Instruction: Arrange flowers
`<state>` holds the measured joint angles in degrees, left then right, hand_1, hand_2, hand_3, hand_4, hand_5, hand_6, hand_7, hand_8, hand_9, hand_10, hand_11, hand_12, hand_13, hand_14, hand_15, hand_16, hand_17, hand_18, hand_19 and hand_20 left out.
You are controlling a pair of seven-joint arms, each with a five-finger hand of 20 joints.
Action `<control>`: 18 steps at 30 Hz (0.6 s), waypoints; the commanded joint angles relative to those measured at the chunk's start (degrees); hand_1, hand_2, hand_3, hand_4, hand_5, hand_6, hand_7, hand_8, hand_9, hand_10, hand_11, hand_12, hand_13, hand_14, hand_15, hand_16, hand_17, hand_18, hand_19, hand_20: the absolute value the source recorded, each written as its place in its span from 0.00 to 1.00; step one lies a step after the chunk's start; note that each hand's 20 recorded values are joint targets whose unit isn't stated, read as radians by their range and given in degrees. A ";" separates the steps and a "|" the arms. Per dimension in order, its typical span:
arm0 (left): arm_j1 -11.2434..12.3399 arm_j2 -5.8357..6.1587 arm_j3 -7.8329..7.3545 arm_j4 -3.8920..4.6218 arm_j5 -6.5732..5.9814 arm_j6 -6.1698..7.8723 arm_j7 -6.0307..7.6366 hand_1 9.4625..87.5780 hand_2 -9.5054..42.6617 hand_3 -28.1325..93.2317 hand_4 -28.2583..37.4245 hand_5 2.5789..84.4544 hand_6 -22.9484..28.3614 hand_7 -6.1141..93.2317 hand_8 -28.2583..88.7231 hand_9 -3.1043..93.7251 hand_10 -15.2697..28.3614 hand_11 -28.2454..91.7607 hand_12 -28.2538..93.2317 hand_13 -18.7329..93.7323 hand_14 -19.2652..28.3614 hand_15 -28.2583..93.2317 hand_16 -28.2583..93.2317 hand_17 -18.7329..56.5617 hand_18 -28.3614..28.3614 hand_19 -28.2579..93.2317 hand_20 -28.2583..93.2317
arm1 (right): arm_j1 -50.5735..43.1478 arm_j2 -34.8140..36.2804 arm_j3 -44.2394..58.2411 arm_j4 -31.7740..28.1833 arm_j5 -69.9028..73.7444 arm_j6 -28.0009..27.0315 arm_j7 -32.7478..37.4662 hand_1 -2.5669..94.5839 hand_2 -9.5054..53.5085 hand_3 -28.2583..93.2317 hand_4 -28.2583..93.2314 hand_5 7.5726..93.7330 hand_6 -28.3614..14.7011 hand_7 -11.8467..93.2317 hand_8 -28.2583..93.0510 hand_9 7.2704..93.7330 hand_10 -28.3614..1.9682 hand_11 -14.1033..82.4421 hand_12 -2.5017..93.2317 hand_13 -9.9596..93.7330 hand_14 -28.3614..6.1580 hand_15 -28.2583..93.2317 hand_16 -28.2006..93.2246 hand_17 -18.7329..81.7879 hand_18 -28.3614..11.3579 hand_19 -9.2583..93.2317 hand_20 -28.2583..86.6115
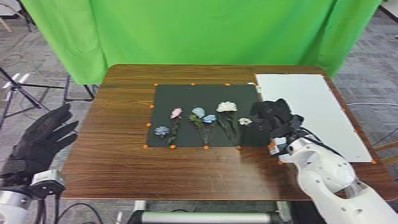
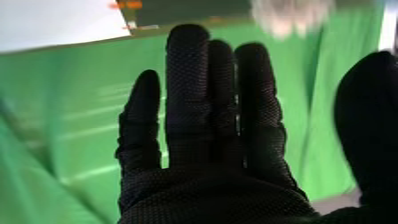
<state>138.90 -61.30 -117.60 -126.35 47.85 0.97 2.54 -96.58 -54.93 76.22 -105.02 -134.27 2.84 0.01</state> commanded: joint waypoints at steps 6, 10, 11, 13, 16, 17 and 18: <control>-0.94 -3.35 3.61 -2.45 1.20 3.98 3.09 0.19 0.13 0.80 0.00 0.21 0.47 0.30 0.14 0.21 0.55 0.33 0.40 0.27 0.65 0.39 0.27 0.10 0.84 0.53 0.30 | -11.11 -12.05 23.41 -7.17 67.74 -17.87 0.12 0.19 0.22 0.96 0.05 0.29 0.60 0.33 0.13 0.31 0.51 0.25 0.29 0.38 0.52 0.32 0.50 0.25 0.23 0.48 0.48; -1.89 -4.11 5.00 -2.59 0.99 4.06 4.23 0.18 0.11 0.80 0.00 0.20 0.46 0.30 0.14 0.19 0.54 0.33 0.41 0.26 0.65 0.39 0.28 0.09 0.84 0.53 0.30 | -13.04 -15.81 24.34 -6.54 77.81 -17.32 -0.69 0.15 0.17 0.91 0.03 0.25 0.60 0.24 0.15 0.27 0.53 0.17 0.28 0.32 0.51 0.24 0.52 0.22 0.25 0.38 0.44; -2.15 -4.14 5.45 -2.75 1.00 4.57 4.54 0.18 0.11 0.80 0.00 0.19 0.46 0.30 0.14 0.19 0.54 0.32 0.41 0.26 0.65 0.38 0.28 0.09 0.84 0.52 0.30 | -13.35 -16.86 24.78 -6.60 79.45 -17.61 -0.30 0.15 0.15 0.91 0.03 0.25 0.60 0.23 0.15 0.26 0.53 0.16 0.28 0.31 0.52 0.24 0.52 0.22 0.25 0.37 0.43; -3.31 -4.19 5.82 -2.48 1.51 3.76 4.42 0.17 0.10 0.79 0.00 0.18 0.46 0.30 0.14 0.18 0.53 0.31 0.41 0.25 0.65 0.35 0.28 0.09 0.85 0.52 0.30 | -13.95 -19.49 25.68 -7.08 80.11 -17.76 -0.32 0.14 0.13 0.90 0.03 0.24 0.60 0.21 0.16 0.25 0.56 0.16 0.28 0.30 0.52 0.22 0.52 0.21 0.26 0.34 0.42; -4.68 -4.14 6.08 -1.99 1.73 3.06 3.20 0.17 0.09 0.79 0.00 0.18 0.46 0.30 0.14 0.18 0.52 0.28 0.42 0.24 0.65 0.33 0.29 0.08 0.85 0.51 0.29 | -13.80 -24.22 27.74 -7.39 77.56 -21.37 0.85 0.14 0.11 0.90 0.03 0.23 0.61 0.20 0.16 0.23 0.58 0.14 0.27 0.28 0.51 0.21 0.51 0.20 0.26 0.32 0.42; -4.90 -4.11 6.50 -1.90 1.52 3.22 3.49 0.16 0.09 0.79 0.00 0.18 0.46 0.30 0.14 0.17 0.52 0.28 0.42 0.24 0.65 0.32 0.29 0.07 0.86 0.51 0.29 | -14.08 -25.65 28.27 -7.75 76.96 -22.04 0.77 0.14 0.11 0.89 0.03 0.22 0.61 0.20 0.17 0.23 0.58 0.14 0.26 0.27 0.50 0.20 0.51 0.18 0.25 0.31 0.41; -5.05 -4.20 6.67 -1.83 1.43 3.13 3.29 0.16 0.09 0.79 0.00 0.18 0.46 0.29 0.14 0.17 0.51 0.27 0.42 0.24 0.65 0.31 0.29 0.07 0.86 0.51 0.29 | -14.25 -26.70 28.70 -8.01 76.77 -22.73 1.49 0.14 0.11 0.89 0.03 0.21 0.61 0.19 0.17 0.22 0.58 0.14 0.26 0.27 0.50 0.19 0.51 0.18 0.25 0.31 0.41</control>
<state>136.06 -65.01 -111.79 -128.33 48.89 5.15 6.79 -109.13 -72.23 102.68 -112.12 -79.76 -15.37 0.33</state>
